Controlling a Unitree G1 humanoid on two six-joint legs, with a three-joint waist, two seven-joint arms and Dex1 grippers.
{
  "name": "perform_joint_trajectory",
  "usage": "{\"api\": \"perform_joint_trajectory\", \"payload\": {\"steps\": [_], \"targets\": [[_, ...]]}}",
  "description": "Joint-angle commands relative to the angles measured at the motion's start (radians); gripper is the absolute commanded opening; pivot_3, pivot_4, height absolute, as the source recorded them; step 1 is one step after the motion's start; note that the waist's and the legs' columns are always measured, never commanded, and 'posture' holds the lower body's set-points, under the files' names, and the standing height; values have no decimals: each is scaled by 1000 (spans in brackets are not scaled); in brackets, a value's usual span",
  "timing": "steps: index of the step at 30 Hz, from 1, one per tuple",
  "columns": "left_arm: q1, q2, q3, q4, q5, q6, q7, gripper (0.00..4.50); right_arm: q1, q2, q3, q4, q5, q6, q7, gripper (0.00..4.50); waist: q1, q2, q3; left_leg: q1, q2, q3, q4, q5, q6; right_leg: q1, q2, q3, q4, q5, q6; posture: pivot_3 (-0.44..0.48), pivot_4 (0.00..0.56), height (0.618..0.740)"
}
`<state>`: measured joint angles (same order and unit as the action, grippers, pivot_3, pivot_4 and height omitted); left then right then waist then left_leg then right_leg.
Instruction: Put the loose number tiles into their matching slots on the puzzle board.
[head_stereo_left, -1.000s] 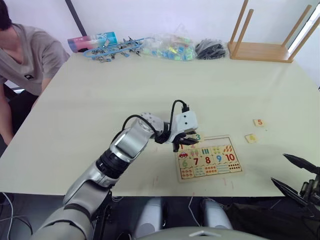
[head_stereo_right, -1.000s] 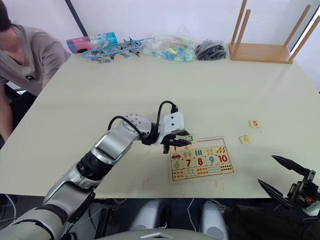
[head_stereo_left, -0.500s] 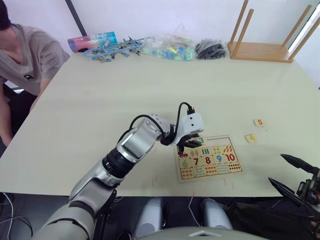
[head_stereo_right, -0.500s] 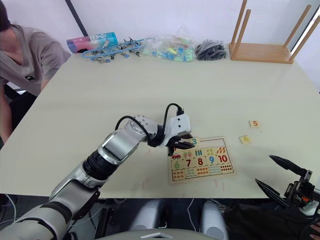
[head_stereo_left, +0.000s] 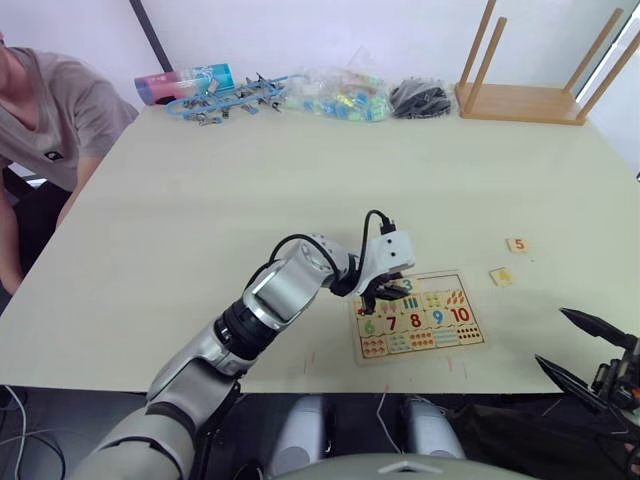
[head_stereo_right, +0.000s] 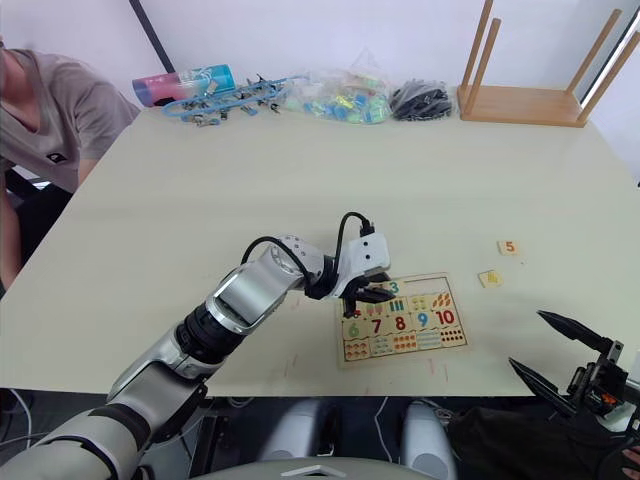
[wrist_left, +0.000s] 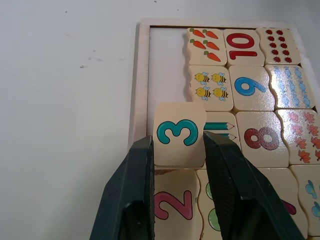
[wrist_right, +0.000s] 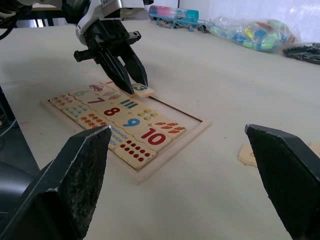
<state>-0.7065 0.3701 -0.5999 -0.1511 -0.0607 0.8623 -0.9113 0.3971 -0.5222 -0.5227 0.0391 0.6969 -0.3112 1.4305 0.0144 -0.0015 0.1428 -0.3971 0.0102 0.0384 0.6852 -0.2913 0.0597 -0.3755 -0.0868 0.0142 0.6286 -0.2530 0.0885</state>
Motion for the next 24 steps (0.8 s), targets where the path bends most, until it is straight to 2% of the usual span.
{"api": "perform_joint_trajectory", "payload": {"steps": [1,24], "targets": [[9,3,-17,-42,8,-20,6,940,6,1,-7,-25,8,-13,-7,4500,0,0,0,0,0,0,0,0,0,0,0,0,0,0,0,0,150,740],[20,-12,-17,-19,17,-63,26,940,16,-2,-15,-13,8,-28,-10,4500,0,0,0,0,0,0,0,2,-3,0,0,0,0,-1,-1,0,150,740]]}}
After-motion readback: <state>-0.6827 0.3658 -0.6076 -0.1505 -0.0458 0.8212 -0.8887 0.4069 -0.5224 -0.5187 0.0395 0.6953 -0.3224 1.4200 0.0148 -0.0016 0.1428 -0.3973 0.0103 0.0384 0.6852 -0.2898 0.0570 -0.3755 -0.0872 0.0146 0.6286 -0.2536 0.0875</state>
